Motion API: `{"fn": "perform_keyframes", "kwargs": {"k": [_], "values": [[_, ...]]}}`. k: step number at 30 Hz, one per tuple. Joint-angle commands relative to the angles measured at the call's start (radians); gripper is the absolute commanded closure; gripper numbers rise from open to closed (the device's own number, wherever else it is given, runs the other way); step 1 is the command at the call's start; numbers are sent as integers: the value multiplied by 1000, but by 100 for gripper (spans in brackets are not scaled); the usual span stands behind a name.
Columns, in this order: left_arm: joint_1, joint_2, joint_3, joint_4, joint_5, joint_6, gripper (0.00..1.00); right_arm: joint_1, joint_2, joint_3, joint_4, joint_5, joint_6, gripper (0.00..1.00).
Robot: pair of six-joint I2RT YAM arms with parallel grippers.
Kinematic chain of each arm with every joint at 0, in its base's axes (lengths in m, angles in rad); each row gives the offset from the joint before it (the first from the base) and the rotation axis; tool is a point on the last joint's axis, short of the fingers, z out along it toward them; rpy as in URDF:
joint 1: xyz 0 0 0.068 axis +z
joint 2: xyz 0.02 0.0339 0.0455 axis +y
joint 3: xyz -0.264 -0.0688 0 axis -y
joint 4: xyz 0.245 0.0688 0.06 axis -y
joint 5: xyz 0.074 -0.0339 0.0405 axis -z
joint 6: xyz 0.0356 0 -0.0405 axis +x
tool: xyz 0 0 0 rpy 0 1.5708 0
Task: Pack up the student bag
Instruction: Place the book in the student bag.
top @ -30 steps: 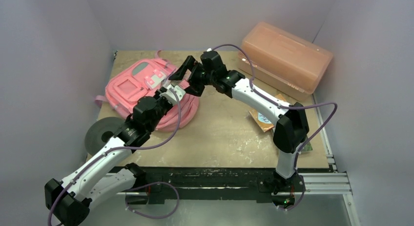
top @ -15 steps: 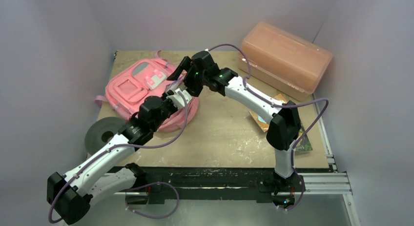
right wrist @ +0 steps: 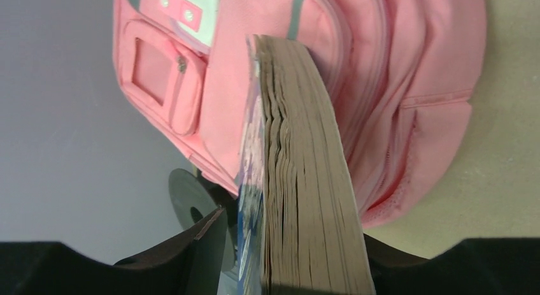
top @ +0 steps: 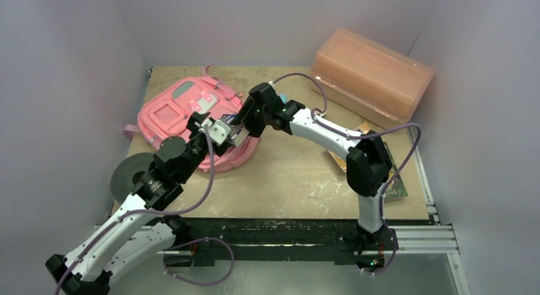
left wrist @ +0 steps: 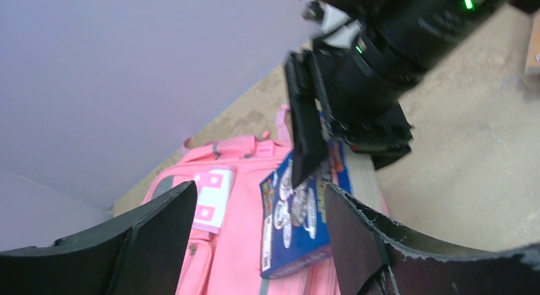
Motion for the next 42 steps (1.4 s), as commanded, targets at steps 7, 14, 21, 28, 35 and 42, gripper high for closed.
{"fn": "perform_keyframes", "kwargs": {"k": [7,14,21,28,35,42], "values": [[38,42,30,119,-393,-148,27,1,-201,-274,168,18,-12,45],[95,125,110,-2,-275,-320,27,-15,-260,-503,577,-78,-43,71],[98,163,118,-26,-226,-325,25,-67,-283,-626,817,-164,-30,100],[98,409,267,-241,-156,-424,15,-246,-456,-521,448,-63,-378,100],[98,605,364,-374,35,-492,28,-306,-646,-499,192,140,-702,100],[98,789,431,-473,155,-488,34,-306,-749,-622,254,44,-698,100]]}}
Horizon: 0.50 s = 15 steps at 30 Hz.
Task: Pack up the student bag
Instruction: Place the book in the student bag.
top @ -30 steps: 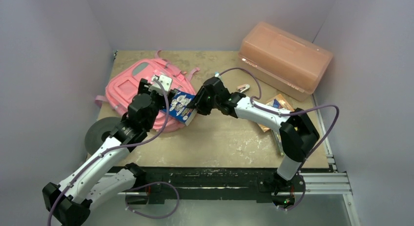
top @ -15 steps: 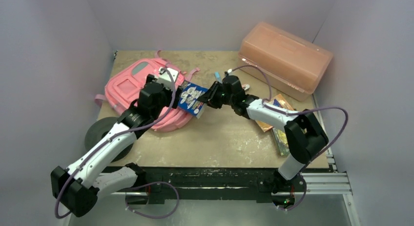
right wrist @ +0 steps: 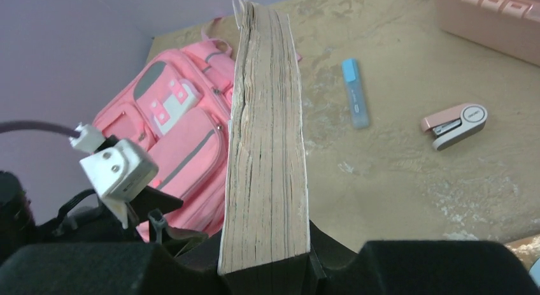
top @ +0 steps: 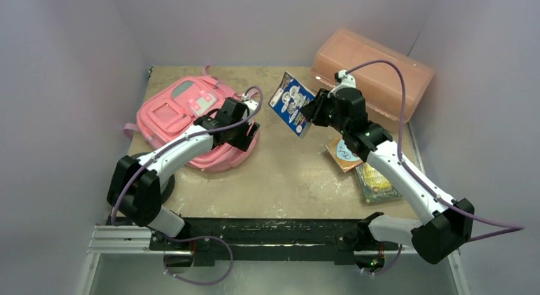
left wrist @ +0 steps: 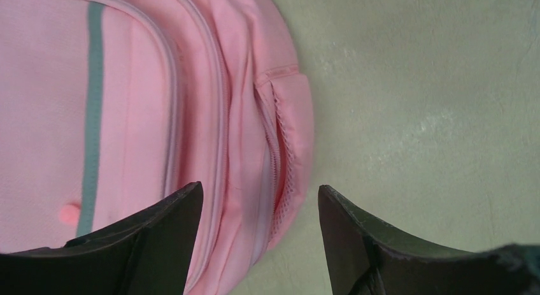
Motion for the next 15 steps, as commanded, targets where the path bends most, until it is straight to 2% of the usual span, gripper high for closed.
{"fn": "perform_keyframes", "kwargs": {"k": [1,5,11,15], "values": [[6,52,51,-75,115,-16,34,7,-28,-59,70,-87,-42,100],[6,108,75,-106,53,2,44,7,-4,-60,79,-143,-56,100],[7,121,84,-115,-5,21,54,8,19,-43,71,-181,-86,100],[6,110,79,-112,-29,34,66,7,40,-31,68,-210,-82,100]]}}
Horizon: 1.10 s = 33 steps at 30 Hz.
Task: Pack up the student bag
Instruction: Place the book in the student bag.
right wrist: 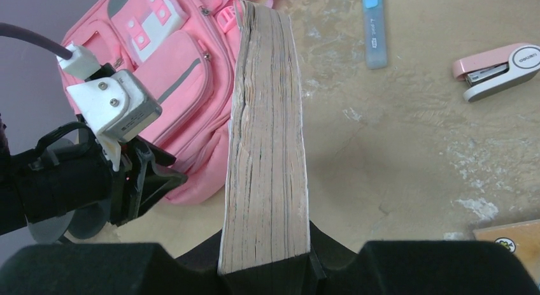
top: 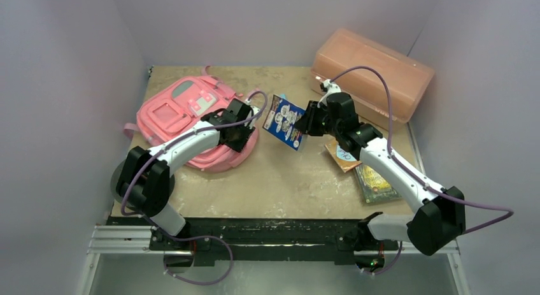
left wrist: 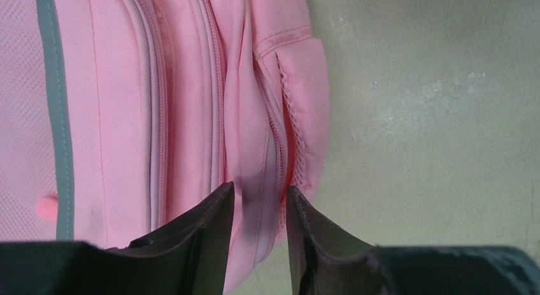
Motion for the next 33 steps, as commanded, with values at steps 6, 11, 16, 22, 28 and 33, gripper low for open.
{"fn": "perform_keyframes", "kwargs": {"k": [6,11,16,22,28,33], "values": [[6,-15,47,-15,-29,35,86,3,39,72,95,-128,13,100],[6,-64,50,-8,-75,81,100,3,62,69,109,-215,63,100],[7,-267,-51,161,-277,79,100,2,70,-17,238,-407,230,100],[7,-445,-128,333,-322,99,100,54,103,-171,524,-563,448,100],[28,-502,-97,318,-215,61,100,144,201,-249,789,-585,647,100],[28,-578,-161,388,-191,92,100,147,298,-260,1068,-528,809,100]]}}
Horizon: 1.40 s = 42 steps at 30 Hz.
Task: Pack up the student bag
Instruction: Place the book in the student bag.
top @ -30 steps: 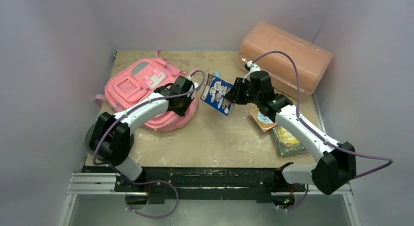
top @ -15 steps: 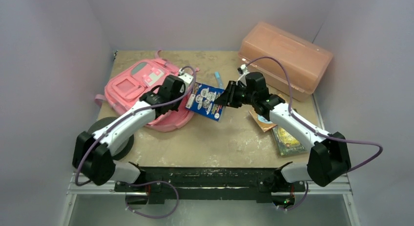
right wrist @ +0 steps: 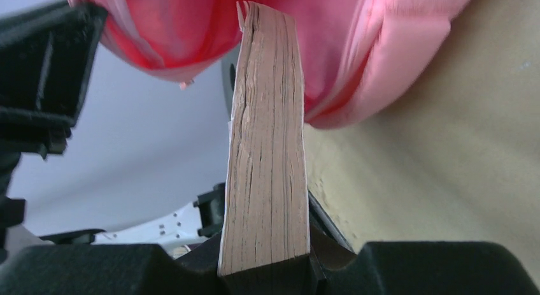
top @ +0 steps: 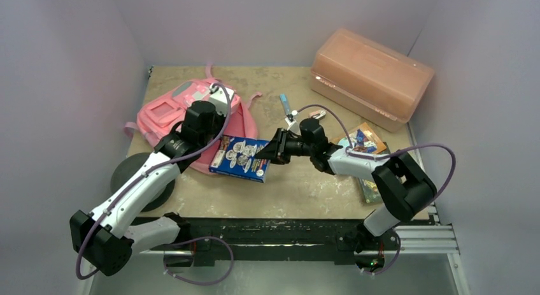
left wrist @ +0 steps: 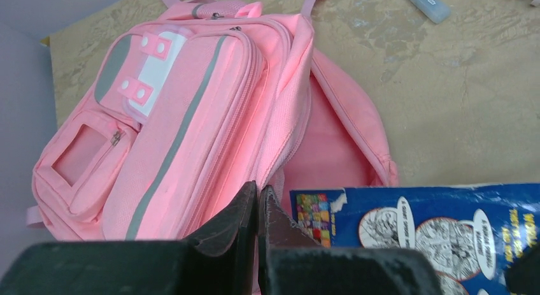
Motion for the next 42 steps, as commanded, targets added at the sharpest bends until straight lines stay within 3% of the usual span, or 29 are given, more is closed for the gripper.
{"fn": "perform_keyframes", "kwargs": {"k": [1,5,13,30,39,42], "values": [[3,-102,-22,167,38,17,100,-10,63,56,389,33,201,100],[3,-151,-56,213,62,35,100,-6,215,209,476,72,288,100],[44,-202,-70,264,172,53,100,31,502,525,476,166,392,100],[64,-212,-83,288,314,32,100,125,846,946,264,507,256,100],[65,-218,-96,289,284,91,100,148,1003,1143,238,561,205,89],[65,-205,-88,285,299,81,100,151,1016,1155,227,571,196,80]]}}
